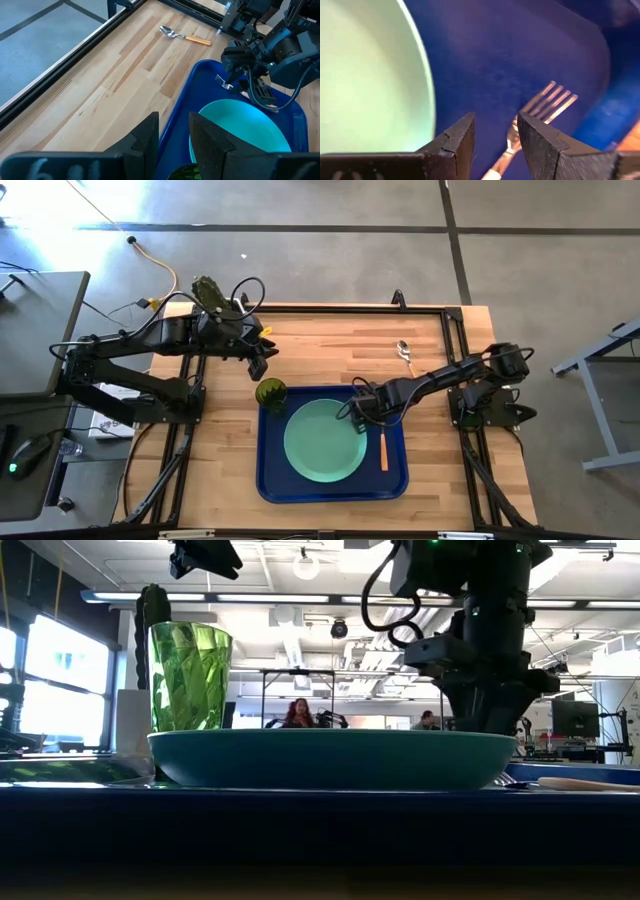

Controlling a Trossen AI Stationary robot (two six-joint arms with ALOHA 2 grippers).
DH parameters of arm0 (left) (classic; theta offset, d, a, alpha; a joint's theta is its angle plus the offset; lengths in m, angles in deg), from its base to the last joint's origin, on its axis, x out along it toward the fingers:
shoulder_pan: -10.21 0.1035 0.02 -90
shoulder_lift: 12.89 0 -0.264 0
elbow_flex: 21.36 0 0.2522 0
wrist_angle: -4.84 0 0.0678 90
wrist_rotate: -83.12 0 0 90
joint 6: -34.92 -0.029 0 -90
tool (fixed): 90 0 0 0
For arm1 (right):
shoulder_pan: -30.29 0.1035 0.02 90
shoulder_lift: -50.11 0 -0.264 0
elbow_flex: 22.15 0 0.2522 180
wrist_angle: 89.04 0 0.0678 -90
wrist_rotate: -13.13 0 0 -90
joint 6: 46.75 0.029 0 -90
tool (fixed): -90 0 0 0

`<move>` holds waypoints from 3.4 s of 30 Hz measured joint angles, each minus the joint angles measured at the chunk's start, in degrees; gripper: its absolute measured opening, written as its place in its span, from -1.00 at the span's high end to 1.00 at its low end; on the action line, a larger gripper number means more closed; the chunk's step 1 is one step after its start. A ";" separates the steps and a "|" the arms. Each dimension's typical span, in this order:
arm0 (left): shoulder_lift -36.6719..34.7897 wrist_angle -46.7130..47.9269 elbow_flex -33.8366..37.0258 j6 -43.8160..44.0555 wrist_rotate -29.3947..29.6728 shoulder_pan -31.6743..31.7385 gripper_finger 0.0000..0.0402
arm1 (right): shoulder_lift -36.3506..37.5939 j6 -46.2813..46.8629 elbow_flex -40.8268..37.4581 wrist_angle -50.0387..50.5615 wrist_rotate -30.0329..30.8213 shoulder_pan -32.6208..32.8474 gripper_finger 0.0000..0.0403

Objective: Pick and place plate/cup/fork/spoon on tray
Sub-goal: Put the orange spoon on the blue tray to the left of the yellow fork

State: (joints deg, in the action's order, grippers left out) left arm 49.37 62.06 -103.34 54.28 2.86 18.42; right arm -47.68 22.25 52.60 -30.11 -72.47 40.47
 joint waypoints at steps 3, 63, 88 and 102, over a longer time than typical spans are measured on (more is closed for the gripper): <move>0.00 0.01 0.00 0.02 0.00 0.00 0.52 | 0.65 -0.17 0.00 1.66 0.12 0.00 0.31; 0.20 -0.08 -0.02 0.01 0.04 0.02 0.52 | 37.74 -30.38 -22.49 8.60 5.74 -33.51 0.22; 0.20 -0.04 -0.02 0.02 0.04 0.02 0.52 | 17.91 -41.16 -22.49 -0.48 -0.65 -43.62 0.14; 0.20 -0.02 -0.02 -0.02 0.04 0.02 0.52 | 12.71 -43.47 -22.21 -2.13 -3.92 -47.00 0.21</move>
State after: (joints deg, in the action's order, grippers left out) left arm 49.57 62.04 -103.36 54.26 2.90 18.44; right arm -34.97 -21.21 30.39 -32.25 -76.39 -6.53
